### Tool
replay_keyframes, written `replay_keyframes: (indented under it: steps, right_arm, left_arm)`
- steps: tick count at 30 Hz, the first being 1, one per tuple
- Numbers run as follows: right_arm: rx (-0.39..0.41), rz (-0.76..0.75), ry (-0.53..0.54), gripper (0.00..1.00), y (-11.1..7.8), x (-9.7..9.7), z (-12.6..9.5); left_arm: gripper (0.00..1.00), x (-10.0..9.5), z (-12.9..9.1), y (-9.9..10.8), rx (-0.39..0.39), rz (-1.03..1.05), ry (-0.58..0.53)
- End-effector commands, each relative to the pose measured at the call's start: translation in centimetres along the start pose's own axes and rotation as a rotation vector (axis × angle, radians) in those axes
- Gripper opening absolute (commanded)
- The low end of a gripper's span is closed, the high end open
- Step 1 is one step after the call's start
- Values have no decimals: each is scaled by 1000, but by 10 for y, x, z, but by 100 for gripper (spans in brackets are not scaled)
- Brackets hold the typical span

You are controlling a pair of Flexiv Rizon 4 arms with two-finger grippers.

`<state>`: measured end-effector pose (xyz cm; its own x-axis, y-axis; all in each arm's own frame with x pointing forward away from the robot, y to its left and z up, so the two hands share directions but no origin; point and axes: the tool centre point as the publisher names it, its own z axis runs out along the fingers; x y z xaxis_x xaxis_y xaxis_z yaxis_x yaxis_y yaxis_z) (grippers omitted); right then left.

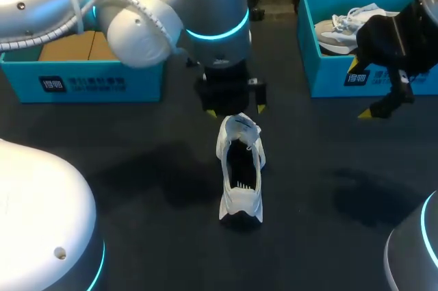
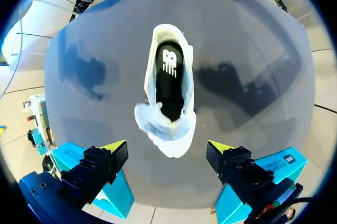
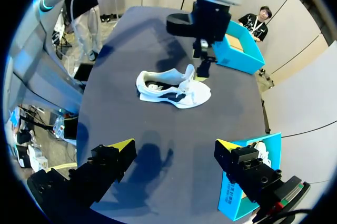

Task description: Take the shoe out of the shoebox, open the shoe tongue, remove and reinsert the insole, then place the shoe into the shoebox

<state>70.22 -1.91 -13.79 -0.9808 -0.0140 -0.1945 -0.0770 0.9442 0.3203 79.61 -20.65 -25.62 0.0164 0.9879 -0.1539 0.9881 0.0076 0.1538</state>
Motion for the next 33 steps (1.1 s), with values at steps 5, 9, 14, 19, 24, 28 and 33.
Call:
replay_keyframes:
  steps: [5, 9, 14, 19, 24, 28, 33]
  right_arm:
    - [3, 1, 4, 100, 1, -2, 1]
    - [3, 1, 4, 100, 1, -2, 1]
    - [3, 1, 4, 100, 1, -2, 1]
    - [3, 1, 4, 100, 1, -2, 1]
    - [3, 1, 4, 100, 1, -2, 1]
    - [3, 1, 4, 100, 1, -2, 1]
    - [3, 1, 4, 100, 1, -2, 1]
  left_arm:
    - [57, 0, 8, 19, 11, -2, -13]
    - [47, -4, 17, 18, 38, 36, -5]
    - [45, -9, 29, 9, 65, 91, 1]
    - [43, -11, 40, 2, 74, 111, -2]
    - [41, -8, 46, -7, 99, 116, -5]
    - [38, -3, 49, -19, 118, 119, -7]
    - [34, -1, 54, -33, 139, 117, -11]
